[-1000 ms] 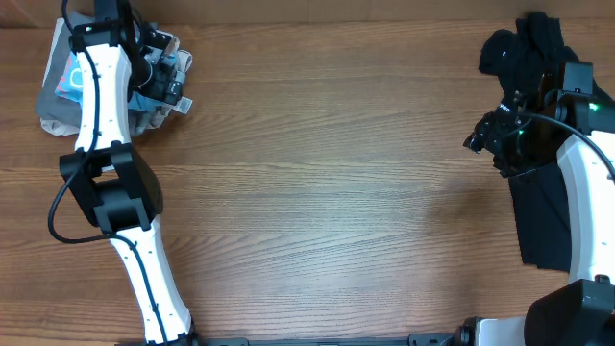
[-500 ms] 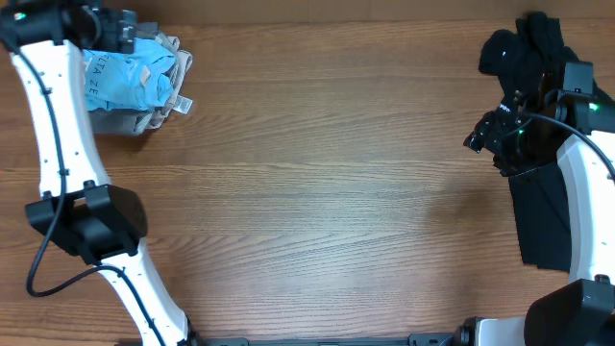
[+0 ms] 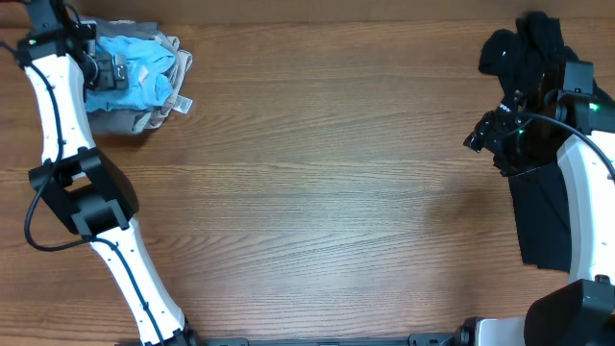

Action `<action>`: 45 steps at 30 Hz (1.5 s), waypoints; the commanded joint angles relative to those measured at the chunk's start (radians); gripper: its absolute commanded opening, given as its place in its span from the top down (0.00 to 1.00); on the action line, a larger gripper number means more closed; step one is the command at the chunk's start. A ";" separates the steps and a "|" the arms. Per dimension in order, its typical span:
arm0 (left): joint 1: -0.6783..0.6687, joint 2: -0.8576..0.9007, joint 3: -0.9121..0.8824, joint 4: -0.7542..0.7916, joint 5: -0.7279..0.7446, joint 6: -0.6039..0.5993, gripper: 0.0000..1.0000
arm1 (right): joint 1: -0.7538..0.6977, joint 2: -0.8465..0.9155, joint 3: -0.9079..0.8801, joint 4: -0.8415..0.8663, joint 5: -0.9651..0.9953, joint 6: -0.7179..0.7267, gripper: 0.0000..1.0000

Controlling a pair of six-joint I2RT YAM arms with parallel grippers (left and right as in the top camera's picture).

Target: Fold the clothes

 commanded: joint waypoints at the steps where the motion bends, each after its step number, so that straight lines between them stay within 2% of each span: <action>1: 0.026 0.040 -0.001 0.006 -0.110 0.018 0.00 | 0.001 -0.008 0.012 0.002 -0.005 -0.003 0.27; 8: 0.069 0.042 0.043 -0.006 -0.117 0.014 0.00 | 0.001 -0.008 0.013 0.006 -0.005 -0.008 0.27; 13: 0.042 0.013 0.153 -0.067 -0.090 0.014 0.00 | 0.000 -0.008 0.046 0.008 -0.005 -0.058 0.14; 17: 0.021 -0.043 0.233 -0.111 -0.070 0.003 0.00 | 0.000 -0.008 0.129 -0.012 0.014 -0.069 0.00; 24: -0.033 -0.204 0.278 -0.180 0.175 -0.002 0.00 | 0.001 -0.009 0.362 -0.152 0.014 -0.111 0.00; 30: -0.105 -0.319 0.278 -0.233 0.421 -0.079 0.00 | 0.001 -0.032 0.625 -0.350 0.014 -0.143 0.00; 36: -0.167 -0.328 0.276 -0.336 0.431 -0.120 0.00 | 0.001 -0.148 0.790 -0.426 0.014 -0.142 0.00; 45: -0.193 -0.324 0.276 -0.343 0.431 -0.120 0.00 | 0.001 -0.372 0.801 -0.419 0.013 -0.130 0.00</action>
